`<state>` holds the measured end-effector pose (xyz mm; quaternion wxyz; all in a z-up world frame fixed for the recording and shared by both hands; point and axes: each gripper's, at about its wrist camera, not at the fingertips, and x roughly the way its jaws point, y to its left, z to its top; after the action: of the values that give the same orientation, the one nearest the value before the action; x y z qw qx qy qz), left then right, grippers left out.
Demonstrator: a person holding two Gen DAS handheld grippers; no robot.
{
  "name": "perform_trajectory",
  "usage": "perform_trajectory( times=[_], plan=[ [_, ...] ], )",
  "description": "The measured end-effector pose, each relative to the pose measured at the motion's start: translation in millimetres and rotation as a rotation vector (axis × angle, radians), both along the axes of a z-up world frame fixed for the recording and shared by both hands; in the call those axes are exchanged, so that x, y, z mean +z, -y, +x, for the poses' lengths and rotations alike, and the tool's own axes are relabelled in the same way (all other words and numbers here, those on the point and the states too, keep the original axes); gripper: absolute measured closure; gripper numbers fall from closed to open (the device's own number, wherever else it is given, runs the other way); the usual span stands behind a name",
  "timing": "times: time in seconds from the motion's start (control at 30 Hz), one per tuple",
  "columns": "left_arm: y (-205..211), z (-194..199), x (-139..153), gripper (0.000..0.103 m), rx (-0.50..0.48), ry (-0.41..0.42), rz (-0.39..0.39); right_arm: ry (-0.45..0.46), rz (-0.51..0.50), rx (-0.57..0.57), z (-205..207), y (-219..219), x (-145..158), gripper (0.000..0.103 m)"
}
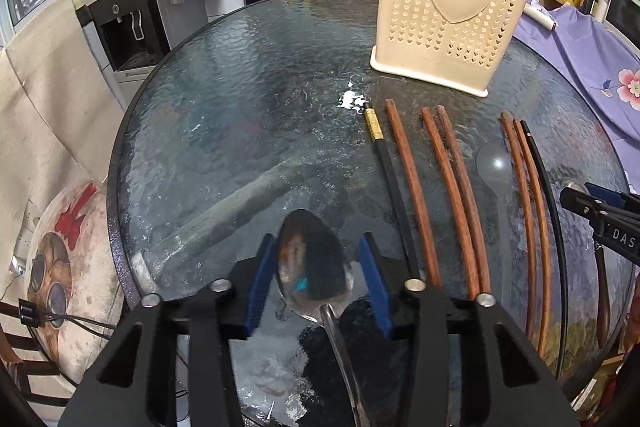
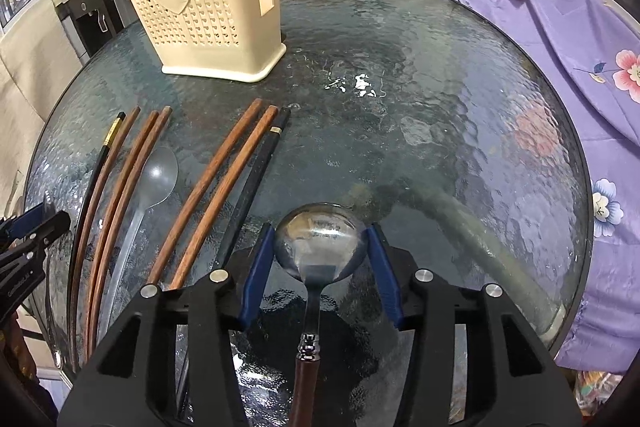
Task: Organize utensils
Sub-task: 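Grasp the silver spoon with the left tool while the right tool grasps the wooden-handled spoon, then lift both held spoons and carry them over the cream basket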
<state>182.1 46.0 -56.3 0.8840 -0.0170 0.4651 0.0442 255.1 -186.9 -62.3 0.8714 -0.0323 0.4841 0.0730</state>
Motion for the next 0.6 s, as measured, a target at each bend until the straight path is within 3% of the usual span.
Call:
perform_trajectory(
  times=[0.23,0.37,0.6],
  plan=[
    [-3,2,0,0.066,-0.018,0.007,-0.031,0.002,0.052,0.010,1,5,2,0.055],
    [-11,4,2,0.067,-0.035,0.013,-0.097,0.047,0.056,0.027,-5,3,11,0.055],
    [-14,4,21,0.067,-0.067,0.080,-0.127,0.135,0.110,0.043,-13,10,31,0.055]
  ],
)
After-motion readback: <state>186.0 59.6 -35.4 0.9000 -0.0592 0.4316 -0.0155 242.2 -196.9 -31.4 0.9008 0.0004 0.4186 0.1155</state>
